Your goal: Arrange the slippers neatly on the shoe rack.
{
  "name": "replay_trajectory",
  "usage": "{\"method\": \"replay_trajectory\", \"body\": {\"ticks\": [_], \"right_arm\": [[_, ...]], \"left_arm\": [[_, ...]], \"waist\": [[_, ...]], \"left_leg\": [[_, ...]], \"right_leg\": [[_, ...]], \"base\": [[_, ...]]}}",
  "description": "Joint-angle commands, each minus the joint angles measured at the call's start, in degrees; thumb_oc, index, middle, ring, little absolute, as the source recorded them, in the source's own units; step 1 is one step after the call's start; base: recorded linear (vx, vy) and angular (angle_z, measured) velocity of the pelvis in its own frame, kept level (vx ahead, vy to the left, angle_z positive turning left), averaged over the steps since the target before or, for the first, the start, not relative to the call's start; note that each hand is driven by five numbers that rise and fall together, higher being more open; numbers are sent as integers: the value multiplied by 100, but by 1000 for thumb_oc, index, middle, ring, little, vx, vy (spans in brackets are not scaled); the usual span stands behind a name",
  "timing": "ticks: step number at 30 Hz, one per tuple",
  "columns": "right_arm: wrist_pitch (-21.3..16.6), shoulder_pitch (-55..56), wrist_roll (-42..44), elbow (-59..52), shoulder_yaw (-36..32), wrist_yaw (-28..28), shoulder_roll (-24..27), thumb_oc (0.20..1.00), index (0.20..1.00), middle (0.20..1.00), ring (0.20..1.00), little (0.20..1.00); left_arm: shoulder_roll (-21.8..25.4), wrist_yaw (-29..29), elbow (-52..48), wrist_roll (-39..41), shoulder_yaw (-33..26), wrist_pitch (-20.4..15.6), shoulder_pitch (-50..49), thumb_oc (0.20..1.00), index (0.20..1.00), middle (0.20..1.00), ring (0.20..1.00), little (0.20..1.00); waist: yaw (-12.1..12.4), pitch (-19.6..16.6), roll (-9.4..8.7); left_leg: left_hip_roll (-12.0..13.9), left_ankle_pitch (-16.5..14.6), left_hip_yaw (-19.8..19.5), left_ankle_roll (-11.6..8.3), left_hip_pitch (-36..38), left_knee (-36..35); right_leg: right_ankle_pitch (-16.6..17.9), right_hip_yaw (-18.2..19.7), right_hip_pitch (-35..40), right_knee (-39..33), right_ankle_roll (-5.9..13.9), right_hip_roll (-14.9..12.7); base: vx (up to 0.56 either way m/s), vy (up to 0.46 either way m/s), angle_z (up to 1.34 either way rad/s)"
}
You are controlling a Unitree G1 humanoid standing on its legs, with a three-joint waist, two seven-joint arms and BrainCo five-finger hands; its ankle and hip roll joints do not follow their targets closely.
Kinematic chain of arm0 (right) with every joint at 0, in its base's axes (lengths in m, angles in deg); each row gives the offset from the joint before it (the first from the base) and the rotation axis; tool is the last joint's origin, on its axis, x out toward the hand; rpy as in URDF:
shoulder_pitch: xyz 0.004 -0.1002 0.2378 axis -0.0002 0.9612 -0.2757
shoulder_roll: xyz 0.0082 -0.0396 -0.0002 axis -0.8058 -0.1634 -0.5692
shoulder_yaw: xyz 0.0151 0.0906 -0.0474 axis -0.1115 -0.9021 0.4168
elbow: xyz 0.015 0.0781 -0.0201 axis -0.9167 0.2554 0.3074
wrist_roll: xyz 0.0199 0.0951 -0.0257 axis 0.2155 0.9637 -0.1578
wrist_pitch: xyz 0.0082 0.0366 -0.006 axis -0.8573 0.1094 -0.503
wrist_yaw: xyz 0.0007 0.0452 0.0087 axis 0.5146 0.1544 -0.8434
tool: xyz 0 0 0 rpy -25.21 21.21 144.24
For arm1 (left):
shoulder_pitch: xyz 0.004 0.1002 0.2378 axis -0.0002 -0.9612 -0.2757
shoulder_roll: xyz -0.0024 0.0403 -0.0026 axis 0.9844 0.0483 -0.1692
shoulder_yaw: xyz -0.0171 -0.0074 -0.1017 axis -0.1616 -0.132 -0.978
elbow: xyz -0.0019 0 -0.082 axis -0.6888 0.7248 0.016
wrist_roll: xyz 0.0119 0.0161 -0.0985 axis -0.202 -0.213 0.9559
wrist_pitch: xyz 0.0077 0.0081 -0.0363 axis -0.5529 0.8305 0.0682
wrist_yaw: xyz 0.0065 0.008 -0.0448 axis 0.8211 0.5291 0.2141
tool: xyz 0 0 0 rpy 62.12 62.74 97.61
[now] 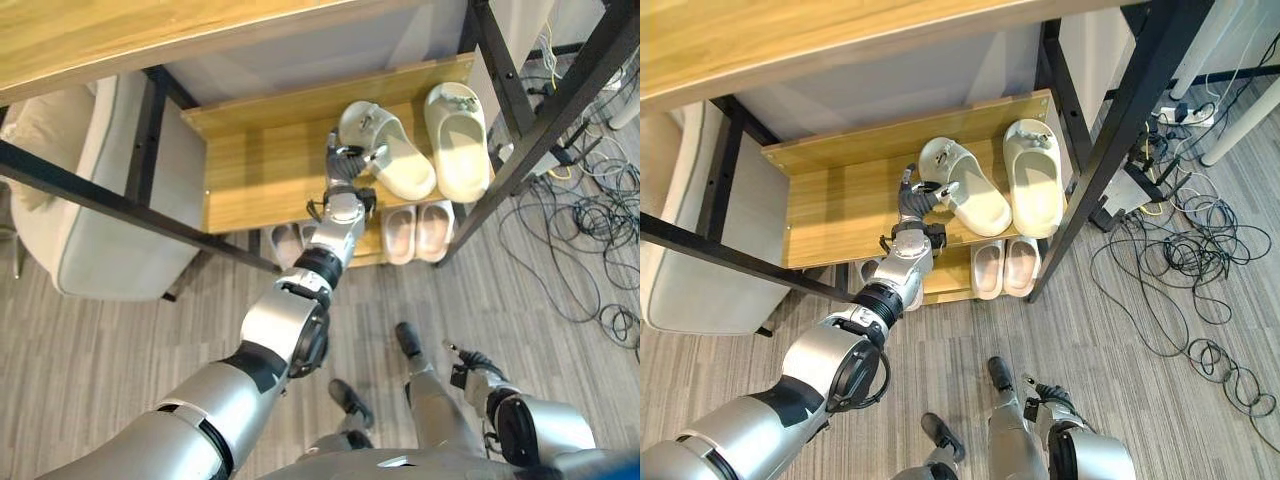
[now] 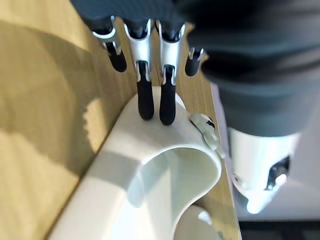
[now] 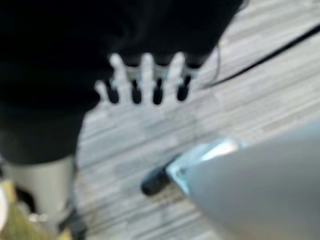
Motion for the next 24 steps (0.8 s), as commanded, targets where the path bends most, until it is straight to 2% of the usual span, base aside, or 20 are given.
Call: {"method": "replay_trajectory", "body": {"ticks": [1, 9, 18, 24], "right_arm": [[30, -52, 166, 320, -60, 102, 202, 1000, 1000, 1000, 1000, 1000], [93, -167, 81, 422, -70, 232, 205, 1000, 1000, 1000, 1000, 1000], [164, -197, 36, 392, -102, 224, 215, 1000, 1000, 1000, 1000, 1000], [193, -259, 18, 354, -58, 234, 195, 1000, 1000, 1000, 1000, 1000]], "left_arm": [[-607, 67, 112, -462, -99, -85, 6, 1000, 1000, 1000, 1000, 1000], [-418, 558, 609, -607, -255, -108, 264, 1000, 1000, 1000, 1000, 1000], [-118, 1615, 1562, -510, -552, 267, 956, 1000, 1000, 1000, 1000, 1000], [-13, 1607, 1281, -444, -572, -188, 1229, 1000, 1000, 1000, 1000, 1000]], "waist": [[4, 44, 514], [-24, 26, 448], [-96, 122, 359], [-153, 136, 270]], "left_leg": [[640, 9, -692, -707, 478, 23], [608, -50, -581, -640, 306, 23], [566, -6, -596, -625, -63, 23], [552, -50, -588, -591, -228, 23]], "right_leg": [[-101, -233, 0, 421, -436, 629], [13, -97, -423, 518, -420, 656], [80, -119, -723, 465, -357, 562], [151, -97, -927, 446, -327, 527]], "base": [[-43, 15, 2], [-13, 4, -1], [0, 0, 0], [0, 0, 0]]}}
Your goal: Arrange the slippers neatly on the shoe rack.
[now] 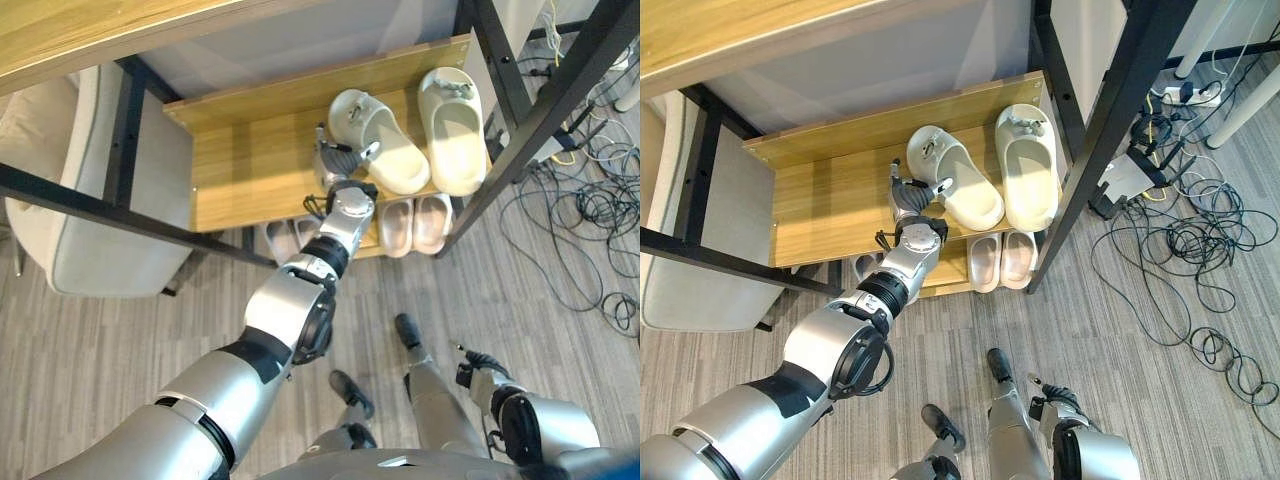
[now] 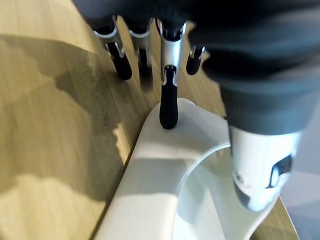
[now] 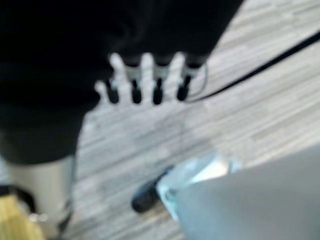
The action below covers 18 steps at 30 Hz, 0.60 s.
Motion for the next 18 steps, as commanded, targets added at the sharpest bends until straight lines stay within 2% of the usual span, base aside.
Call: {"method": "replay_trajectory", "body": {"ticks": [1, 3, 5, 9, 11, 14, 16, 17, 18], "right_arm": [[65, -275, -59, 308, -7, 76, 49, 1000, 1000, 1000, 1000, 1000], [66, -287, -64, 307, 18, 72, 40, 1000, 1000, 1000, 1000, 1000], [69, -270, -69, 342, 46, 53, 1, 1000, 1000, 1000, 1000, 1000], [51, -241, -89, 362, 56, 34, -55, 1000, 1000, 1000, 1000, 1000], [41, -217, -111, 362, 71, 13, -49, 1000, 1000, 1000, 1000, 1000], [33, -210, -110, 375, 74, 10, -47, 1000, 1000, 1000, 1000, 1000], [-6, -184, -113, 382, 68, 8, -31, 1000, 1000, 1000, 1000, 1000], [-17, -193, -93, 385, 38, -4, -29, 1000, 1000, 1000, 1000, 1000], [-19, -198, -86, 381, 39, -21, -36, 1000, 1000, 1000, 1000, 1000]], "left_arm": [[-57, -176, 359, 103, -329, -368, 555, 1000, 1000, 1000, 1000, 1000], [-100, -277, 247, 103, -316, -435, 569, 1000, 1000, 1000, 1000, 1000], [-241, -641, -54, 208, -356, -596, 567, 1000, 1000, 1000, 1000, 1000], [-570, -1432, -467, 627, -564, -701, 523, 1000, 1000, 1000, 1000, 1000], [-706, -1826, -662, 871, -661, -707, 474, 1000, 1000, 1000, 1000, 1000], [-768, -2016, -789, 1013, -724, -684, 449, 1000, 1000, 1000, 1000, 1000], [-981, -2577, -1167, 1345, -819, -537, 284, 1000, 1000, 1000, 1000, 1000], [-1057, -2741, -1270, 1438, -836, -483, 202, 1000, 1000, 1000, 1000, 1000], [-1087, -2870, -1376, 1510, -829, -436, 114, 1000, 1000, 1000, 1000, 1000]], "waist": [[-105, 358, 141], [-106, 350, 133], [-106, 316, 125], [-103, 225, 142], [-98, 201, 148], [-92, 192, 161], [-66, 167, 190], [-27, 143, 244], [-44, 146, 201]], "left_leg": [[507, -149, -589, -537, 402, 22], [510, -149, -587, -534, 385, 22], [505, -156, -593, -522, 349, 22], [482, -182, -603, -512, 364, 22], [477, -188, -609, -507, 376, 22], [484, -185, -602, -508, 372, 22], [490, -200, -594, -509, 388, 22], [489, -351, -607, -510, 470, 22], [483, -214, -590, -506, 425, 22]], "right_leg": [[141, -108, -171, 195, -243, 467], [146, -110, -176, 186, -245, 465], [153, -113, -239, 205, -252, 468], [149, -108, -210, 202, -271, 483], [147, -109, -213, 218, -272, 493], [144, -110, -227, 241, -271, 499], [113, -102, -236, 293, -270, 505], [-52, -163, -179, 336, -257, 493], [108, -111, -212, 299, -271, 507]], "base": [[0, 0, 0], [0, 0, 0], [19, 3, 2], [42, 9, 0], [20, 1, -1], [0, 0, 0], [49, 43, 1], [0, 0, 0], [97, 82, -1]]}}
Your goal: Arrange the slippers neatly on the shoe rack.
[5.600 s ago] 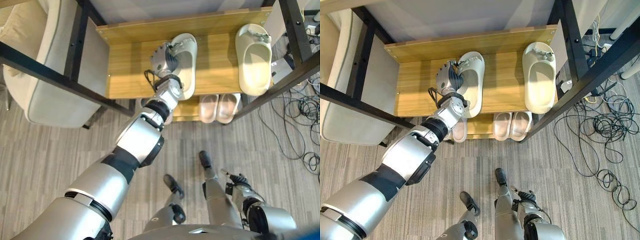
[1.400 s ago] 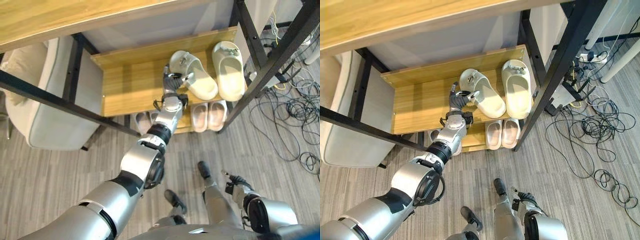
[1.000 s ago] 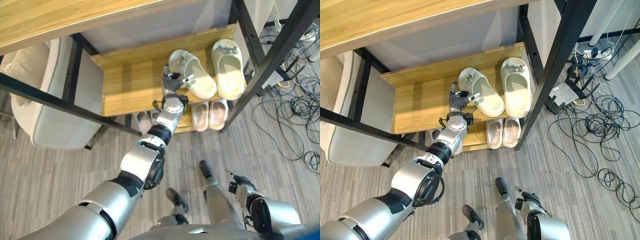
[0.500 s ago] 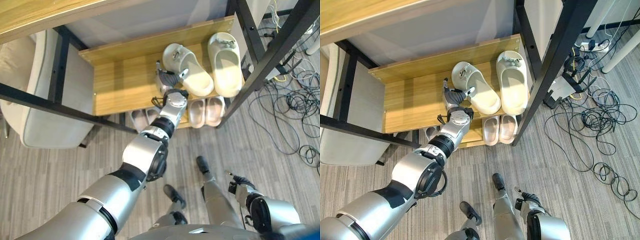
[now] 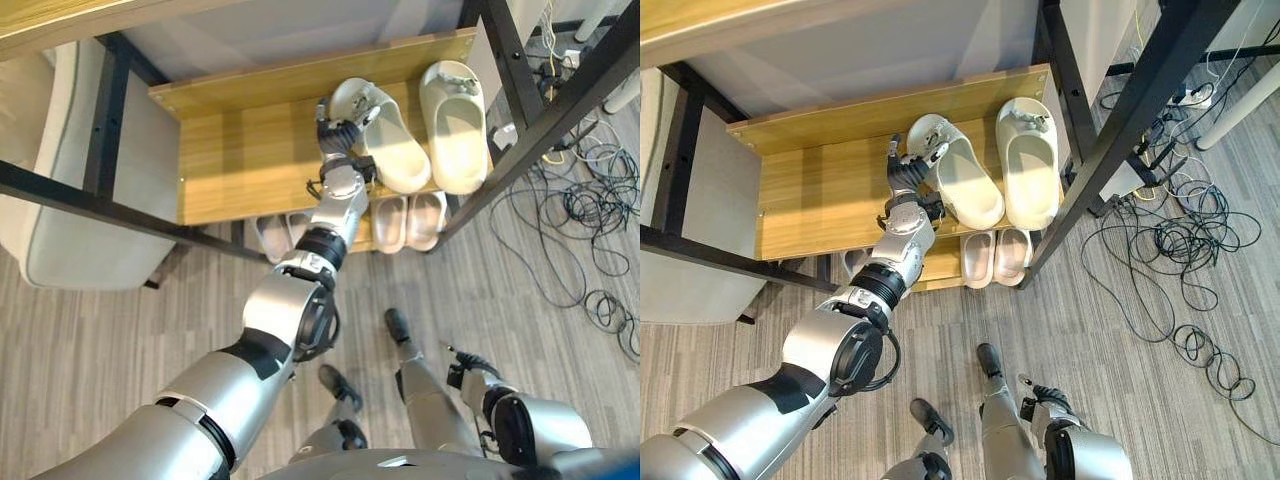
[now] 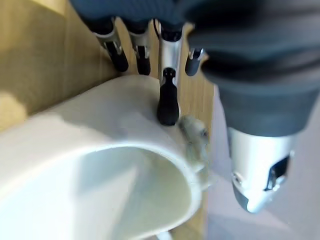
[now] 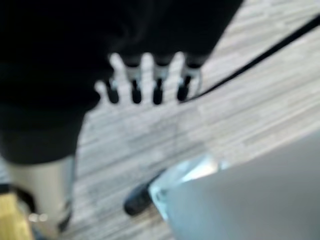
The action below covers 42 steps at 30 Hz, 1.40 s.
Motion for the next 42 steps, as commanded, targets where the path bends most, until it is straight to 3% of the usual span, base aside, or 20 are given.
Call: {"method": "replay_trajectory", "body": {"ticks": [1, 2, 5, 7, 13, 15, 19, 25, 28, 42], "right_arm": [[-10, -182, -59, 349, 20, 11, 267, 1000, 1000, 1000, 1000, 1000], [-7, -197, -48, 357, 18, 4, 293, 1000, 1000, 1000, 1000, 1000], [-4, -177, -42, 358, 15, 8, 299, 1000, 1000, 1000, 1000, 1000], [-2, -157, -25, 291, 18, -37, 280, 1000, 1000, 1000, 1000, 1000], [-22, -91, 29, 313, -11, -35, 227, 1000, 1000, 1000, 1000, 1000], [-11, -172, 76, 293, -66, -77, 171, 1000, 1000, 1000, 1000, 1000], [3, -169, 88, 291, -72, -80, 139, 1000, 1000, 1000, 1000, 1000], [7, -84, 90, 242, -59, -99, 134, 1000, 1000, 1000, 1000, 1000], [16, -93, 110, 269, -79, -89, 100, 1000, 1000, 1000, 1000, 1000], [12, -195, 52, 297, -64, -32, 92, 1000, 1000, 1000, 1000, 1000]], "left_arm": [[-1035, -751, -183, 250, -180, -52, 257, 1000, 1000, 1000, 1000, 1000], [-1048, -891, -301, 369, -203, 7, 177, 1000, 1000, 1000, 1000, 1000], [-1160, -1216, -492, 639, -286, 116, 7, 1000, 1000, 1000, 1000, 1000], [-1251, -1565, -707, 894, -390, 325, -151, 1000, 1000, 1000, 1000, 1000], [-1188, -1030, -434, 707, -422, 335, -59, 1000, 1000, 1000, 1000, 1000], [-1022, -472, -280, 410, -380, 9, -48, 1000, 1000, 1000, 1000, 1000], [-927, -189, -217, 350, -447, -172, 28, 1000, 1000, 1000, 1000, 1000], [-1146, -1077, -706, 865, -409, 239, -145, 1000, 1000, 1000, 1000, 1000], [-1270, -1240, -792, 930, -391, 343, -130, 1000, 1000, 1000, 1000, 1000], [-1613, -1346, -742, 1084, -469, 298, -41, 1000, 1000, 1000, 1000, 1000]], "waist": [[52, 152, 531], [44, 164, 494], [83, 132, 542], [73, 130, 493], [52, 161, 459], [45, 145, 421], [23, 159, 415], [89, 154, 412], [86, 172, 416], [5, 165, 439]], "left_leg": [[511, -375, -602, -524, 672, 19], [516, -222, -601, -523, 618, 19], [523, -384, -623, -529, 716, 19], [500, -259, -619, -520, 720, 19], [469, -222, -670, -477, 715, 19], [454, -226, -676, -456, 713, 19], [452, -213, -677, -448, 716, 19], [454, -212, -724, -462, 779, 19], [460, -180, -753, -449, 756, 19], [503, -224, -655, -474, 763, 19]], "right_leg": [[-68, -177, 27, 329, -306, 528], [93, -135, 0, 294, -316, 534], [-98, -218, 91, 343, -295, 519], [43, -173, 138, 319, -308, 534], [86, -227, 124, 337, -293, 506], [117, -236, 117, 313, -291, 487], [136, -245, 129, 304, -289, 486], [65, -281, 261, 347, -264, 462], [64, -292, 210, 388, -273, 481], [60, -179, 11, 506, -317, 583]], "base": [[-60, -43, -3], [0, 0, 0], [8, 4, -1], [-34, -16, 0], [-18, 1, 1], [0, 0, 0], [0, 0, 0], [0, -3, 3], [-14, -4, 10], [2, -6, 0]]}}
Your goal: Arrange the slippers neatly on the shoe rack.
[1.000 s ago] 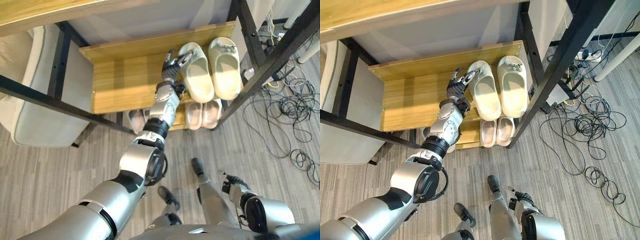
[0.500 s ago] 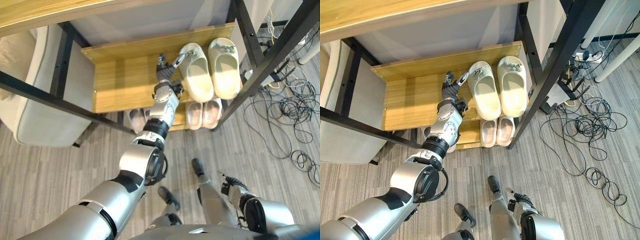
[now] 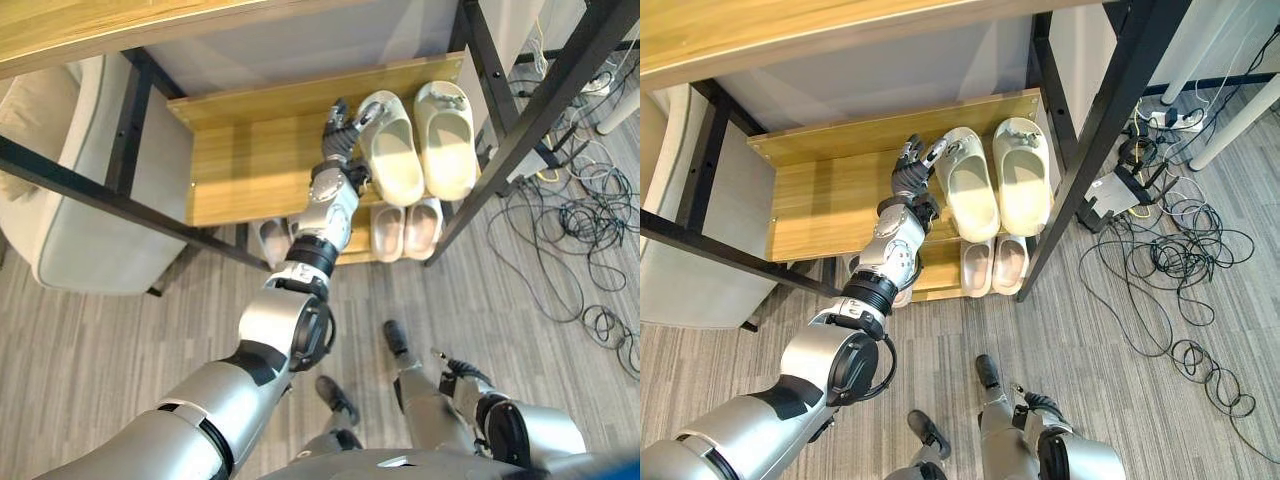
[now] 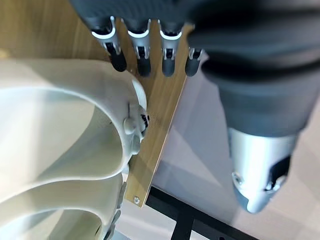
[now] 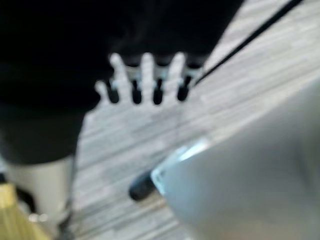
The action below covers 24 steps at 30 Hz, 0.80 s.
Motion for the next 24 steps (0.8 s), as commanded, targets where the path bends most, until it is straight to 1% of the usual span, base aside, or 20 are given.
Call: {"method": "replay_trajectory", "body": {"ticks": [1, 5, 6, 7, 8, 9, 13, 14, 15, 16, 17, 18, 19, 20, 21, 22, 23, 24], "right_arm": [[15, -265, 23, 338, -42, 58, 305, 1000, 1000, 1000, 1000, 1000], [5, -277, -7, 359, -19, 61, 303, 1000, 1000, 1000, 1000, 1000], [5, -273, 2, 364, -31, 63, 304, 1000, 1000, 1000, 1000, 1000], [8, -270, 5, 365, -35, 57, 304, 1000, 1000, 1000, 1000, 1000], [6, -267, 0, 365, -22, 47, 309, 1000, 1000, 1000, 1000, 1000], [3, -261, 5, 374, -30, 48, 306, 1000, 1000, 1000, 1000, 1000], [-2, -246, 10, 398, -12, 50, 295, 1000, 1000, 1000, 1000, 1000], [-2, -250, 7, 395, -4, 47, 297, 1000, 1000, 1000, 1000, 1000], [-2, -240, 10, 394, -5, 43, 285, 1000, 1000, 1000, 1000, 1000], [2, -241, 15, 393, 9, 38, 271, 1000, 1000, 1000, 1000, 1000], [2, -241, 15, 392, 9, 39, 271, 1000, 1000, 1000, 1000, 1000], [-1, -246, 27, 394, -1, 42, 253, 1000, 1000, 1000, 1000, 1000], [-1, -240, 35, 394, 3, 47, 232, 1000, 1000, 1000, 1000, 1000], [0, -248, 44, 386, 14, 30, 225, 1000, 1000, 1000, 1000, 1000], [1, -244, 47, 388, 6, 33, 224, 1000, 1000, 1000, 1000, 1000], [4, -248, 50, 388, 7, 30, 225, 1000, 1000, 1000, 1000, 1000], [4, -246, 48, 387, 26, 27, 234, 1000, 1000, 1000, 1000, 1000], [2, -231, 51, 397, 28, 42, 217, 1000, 1000, 1000, 1000, 1000]], "left_arm": [[-1655, -135, -98, 26, -292, -213, 323, 1000, 1000, 1000, 1000, 1000], [-1707, -118, -77, 61, -328, -229, 379, 1000, 1000, 1000, 1000, 1000], [-1730, -123, -74, 71, -320, -226, 370, 1000, 1000, 1000, 1000, 1000], [-1750, -121, -75, 97, -330, -226, 381, 1000, 1000, 1000, 1000, 1000], [-1755, -124, -77, 113, -352, -227, 397, 1000, 1000, 1000, 1000, 1000], [-1772, -127, -64, 136, -358, -222, 397, 1000, 1000, 1000, 1000, 1000], [-1835, -128, -57, 218, -402, -236, 422, 1000, 1000, 1000, 1000, 1000], [-1830, -126, -63, 217, -408, -239, 425, 1000, 1000, 1000, 1000, 1000], [-1860, -138, -60, 249, -416, -244, 423, 1000, 1000, 1000, 1000, 1000], [-1898, -151, -65, 304, -432, -247, 427, 1000, 1000, 1000, 1000, 1000], [-1898, -152, -66, 305, -430, -247, 426, 1000, 1000, 1000, 1000, 1000], [-1936, -174, -34, 337, -430, -248, 425, 1000, 1000, 1000, 1000, 1000], [-1972, -174, -22, 361, -430, -254, 403, 1000, 1000, 1000, 1000, 1000], [-1988, -176, -4, 394, -452, -275, 406, 1000, 1000, 1000, 1000, 1000], [-1992, -177, 3, 396, -448, -272, 405, 1000, 1000, 1000, 1000, 1000], [-2009, -193, 6, 432, -465, -268, 411, 1000, 1000, 1000, 1000, 1000], [-2019, -198, -7, 472, -490, -264, 418, 1000, 1000, 1000, 1000, 1000], [-2035, -182, 6, 465, -489, -248, 419, 1000, 1000, 1000, 1000, 1000]], "waist": [[23, 196, 462], [0, 222, 472], [26, 205, 515], [18, 206, 511], [-19, 227, 467], [8, 210, 509], [-12, 221, 500], [-43, 241, 457], [-15, 224, 494], [-58, 247, 442], [-59, 247, 442], [-39, 224, 476], [-49, 220, 474], [-88, 236, 422], [-58, 218, 464], [-63, 221, 464], [-92, 245, 419], [-65, 230, 463]], "left_leg": [[411, -303, -532, -458, 478, 20], [420, -310, -516, -465, 453, 20], [426, -463, -520, -465, 518, 20], [425, -466, -515, -466, 521, 20], [423, -324, -505, -467, 463, 20], [427, -466, -512, -466, 526, 20], [432, -471, -522, -462, 541, 20], [430, -329, -514, -463, 480, 20], [435, -473, -524, -460, 545, 20], [432, -338, -519, -456, 494, 20], [432, -338, -520, -456, 494, 20], [433, -482, -529, -453, 571, 20], [429, -487, -529, -450, 587, 20], [431, -353, -521, -448, 544, 20], [432, -494, -529, -446, 605, 20], [432, -500, -528, -443, 615, 20], [433, -360, -517, -446, 558, 20], [436, -504, -523, -442, 627, 20]], "right_leg": [[2, -61, -336, 526, -218, 524], [9, -42, -393, 541, -210, 525], [-163, -102, -349, 586, -199, 512], [-162, -100, -355, 591, -198, 512], [2, -44, -399, 559, -210, 523], [-160, -104, -353, 591, -200, 513], [-169, -119, -354, 613, -195, 496], [-6, -63, -402, 580, -206, 507], [-172, -125, -355, 620, -197, 491], [-15, -71, -400, 596, -212, 501], [-16, -72, -399, 596, -212, 500], [-188, -130, -350, 648, -199, 489], [-191, -124, -343, 662, -202, 491], [-31, -65, -379, 632, -214, 504], [-194, -121, -331, 666, -204, 492], [-195, -120, -331, 675, -205, 494], [-33, -64, -382, 651, -214, 506], [-193, -128, -348, 699, -203, 492]], "base": [[0, 0, 0], [21, 13, 0], [92, 49, 0], [0, 0, 0], [0, 0, 0], [0, 0, 0], [11, -9, -4], [0, 0, 0], [-74, -69, -1], [0, 0, 0], [0, 0, 0], [93, 50, -2], [0, 0, 0], [0, 0, 0], [0, 0, 0], [0, 0, 0], [0, 0, 0], [0, 0, 0]]}}
